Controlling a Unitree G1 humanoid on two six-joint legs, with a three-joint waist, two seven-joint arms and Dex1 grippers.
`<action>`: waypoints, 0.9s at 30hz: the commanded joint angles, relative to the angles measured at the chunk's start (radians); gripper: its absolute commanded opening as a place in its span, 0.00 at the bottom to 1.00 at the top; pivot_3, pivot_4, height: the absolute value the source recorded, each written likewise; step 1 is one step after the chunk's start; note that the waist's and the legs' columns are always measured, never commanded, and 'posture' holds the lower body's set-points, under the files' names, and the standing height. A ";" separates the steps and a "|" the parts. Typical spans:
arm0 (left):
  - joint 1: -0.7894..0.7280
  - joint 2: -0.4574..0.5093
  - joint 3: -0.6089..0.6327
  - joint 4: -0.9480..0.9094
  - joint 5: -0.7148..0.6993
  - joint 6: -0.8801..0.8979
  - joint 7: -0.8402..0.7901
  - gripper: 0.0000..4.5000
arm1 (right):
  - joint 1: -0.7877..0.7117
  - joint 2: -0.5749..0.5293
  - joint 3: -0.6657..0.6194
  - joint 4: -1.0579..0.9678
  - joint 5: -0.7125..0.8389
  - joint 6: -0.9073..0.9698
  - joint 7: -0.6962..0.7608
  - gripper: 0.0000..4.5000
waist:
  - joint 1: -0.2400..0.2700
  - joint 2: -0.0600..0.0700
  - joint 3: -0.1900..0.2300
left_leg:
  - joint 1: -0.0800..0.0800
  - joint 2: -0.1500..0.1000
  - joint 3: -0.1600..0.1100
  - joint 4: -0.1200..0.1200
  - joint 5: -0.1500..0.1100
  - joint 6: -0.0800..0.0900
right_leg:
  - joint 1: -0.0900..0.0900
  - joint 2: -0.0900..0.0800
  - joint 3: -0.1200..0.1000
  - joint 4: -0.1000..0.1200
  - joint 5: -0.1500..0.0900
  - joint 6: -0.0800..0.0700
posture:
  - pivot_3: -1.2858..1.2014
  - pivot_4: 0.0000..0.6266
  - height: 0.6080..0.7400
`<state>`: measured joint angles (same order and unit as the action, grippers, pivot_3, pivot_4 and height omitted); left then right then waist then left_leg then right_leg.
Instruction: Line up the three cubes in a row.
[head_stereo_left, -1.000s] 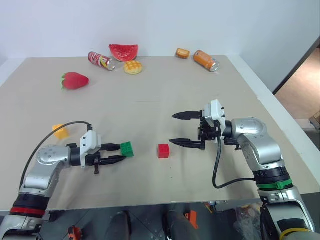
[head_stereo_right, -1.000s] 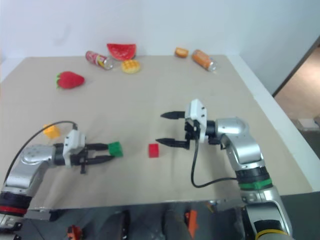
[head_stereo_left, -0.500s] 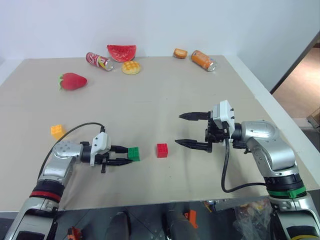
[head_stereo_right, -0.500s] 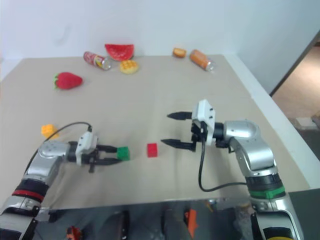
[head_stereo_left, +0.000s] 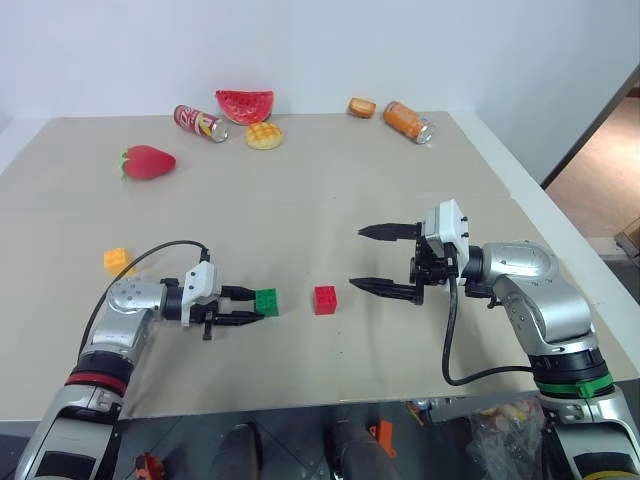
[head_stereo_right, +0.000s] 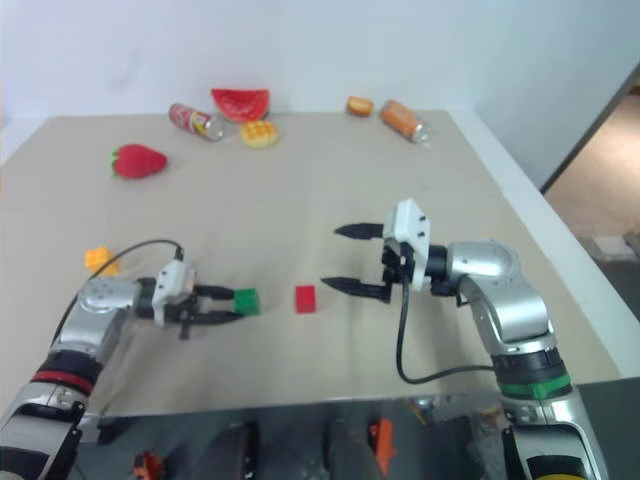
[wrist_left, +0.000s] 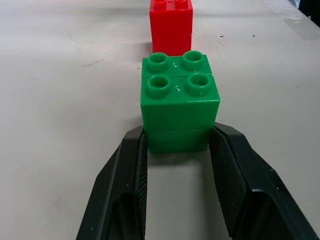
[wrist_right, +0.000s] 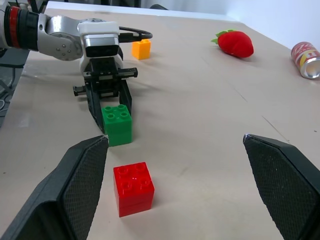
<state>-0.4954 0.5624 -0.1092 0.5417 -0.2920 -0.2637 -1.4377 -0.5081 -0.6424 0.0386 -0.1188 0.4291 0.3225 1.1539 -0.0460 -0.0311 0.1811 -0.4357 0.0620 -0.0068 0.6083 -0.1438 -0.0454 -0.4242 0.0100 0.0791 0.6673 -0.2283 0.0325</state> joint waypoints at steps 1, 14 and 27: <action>-0.013 -0.001 0.011 -0.005 -0.001 0.037 0.004 0.50 | -0.014 -0.009 -0.026 -0.025 0.019 -0.010 0.001 1.00 | 0.000 0.000 0.000 | 0.000 0.000 0.000 0.000 0.000 0.000 | 0.000 0.000 0.000 0.000 0.000 0.000 | 0.52 0.24 1.00; 0.145 0.095 0.079 -0.236 -0.091 0.126 -0.046 0.99 | -0.030 -0.010 -0.023 -0.008 0.020 -0.012 0.012 1.00 | -0.003 0.000 0.000 | -0.001 0.001 0.000 -0.002 0.000 0.000 | -0.002 0.001 0.000 0.000 -0.002 0.000 | 0.52 0.24 1.00; 0.346 0.200 0.382 -0.311 -0.099 0.154 0.256 0.99 | -0.055 0.008 -0.009 0.012 0.019 -0.024 0.032 1.00 | -0.001 0.000 0.000 | -0.001 0.001 0.002 -0.003 0.000 -0.001 | -0.003 -0.001 0.000 -0.001 -0.002 -0.001 | 0.52 0.24 1.00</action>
<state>-0.1643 0.7531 0.2394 0.2972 -0.3652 -0.1275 -1.2089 -0.5362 -0.6353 0.0413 -0.1015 0.4326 0.3138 1.1791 -0.0470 -0.0310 0.1812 -0.4367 0.0638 -0.0041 0.6048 -0.1444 -0.0462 -0.4273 0.0088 0.0795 0.6665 -0.2304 0.0313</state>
